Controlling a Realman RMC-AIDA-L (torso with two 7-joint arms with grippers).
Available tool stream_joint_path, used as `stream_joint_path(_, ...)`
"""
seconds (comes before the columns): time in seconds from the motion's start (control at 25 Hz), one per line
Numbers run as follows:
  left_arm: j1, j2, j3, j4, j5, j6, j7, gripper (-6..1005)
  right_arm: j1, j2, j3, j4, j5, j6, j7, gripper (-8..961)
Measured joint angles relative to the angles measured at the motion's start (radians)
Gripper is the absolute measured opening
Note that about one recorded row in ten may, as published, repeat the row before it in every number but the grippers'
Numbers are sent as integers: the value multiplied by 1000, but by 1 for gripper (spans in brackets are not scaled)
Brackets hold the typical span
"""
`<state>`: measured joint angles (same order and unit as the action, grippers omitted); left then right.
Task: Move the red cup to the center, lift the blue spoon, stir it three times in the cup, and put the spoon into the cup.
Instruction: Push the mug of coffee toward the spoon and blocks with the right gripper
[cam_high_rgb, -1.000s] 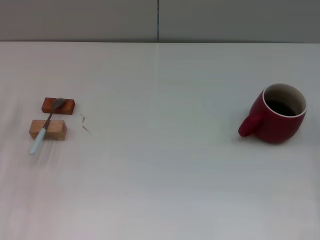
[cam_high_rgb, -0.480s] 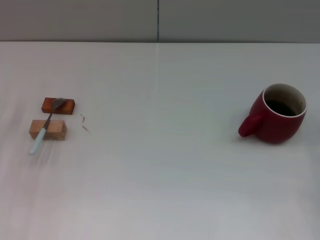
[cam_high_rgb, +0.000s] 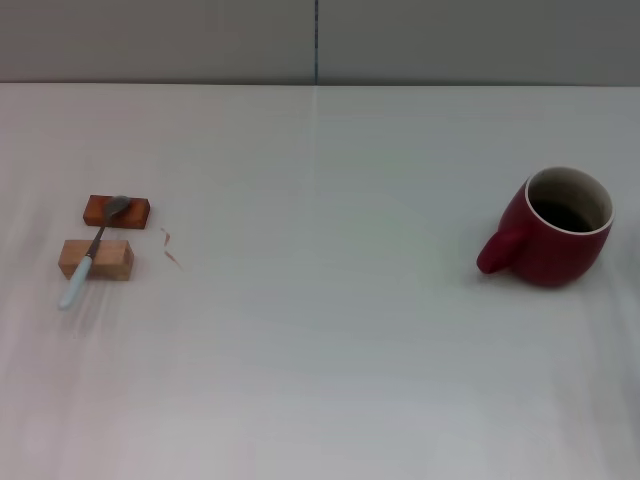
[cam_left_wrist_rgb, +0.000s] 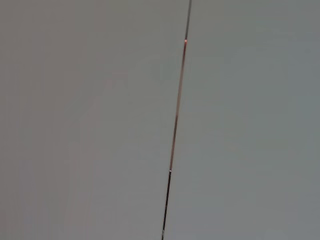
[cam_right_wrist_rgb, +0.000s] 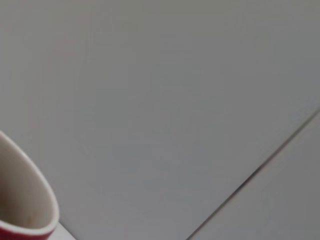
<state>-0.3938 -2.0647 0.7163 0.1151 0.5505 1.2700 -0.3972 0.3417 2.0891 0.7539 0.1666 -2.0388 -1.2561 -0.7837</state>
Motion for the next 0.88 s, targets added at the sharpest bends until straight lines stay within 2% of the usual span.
stream_joint_path(0.28,-1,-2,0,0,-2,2,-3,846,-7,0,-38,0,0,11,-77,32)
stream_joint_path(0.56,0,-3,-4,-4,-4,13,-7,846,-12,2,-91,1,1,78,-146,31)
stream_joint_path(0.88,3,-3,-6,-6,-5,17,-8,847,9,-1,-56,-5,13,157,-155,31)
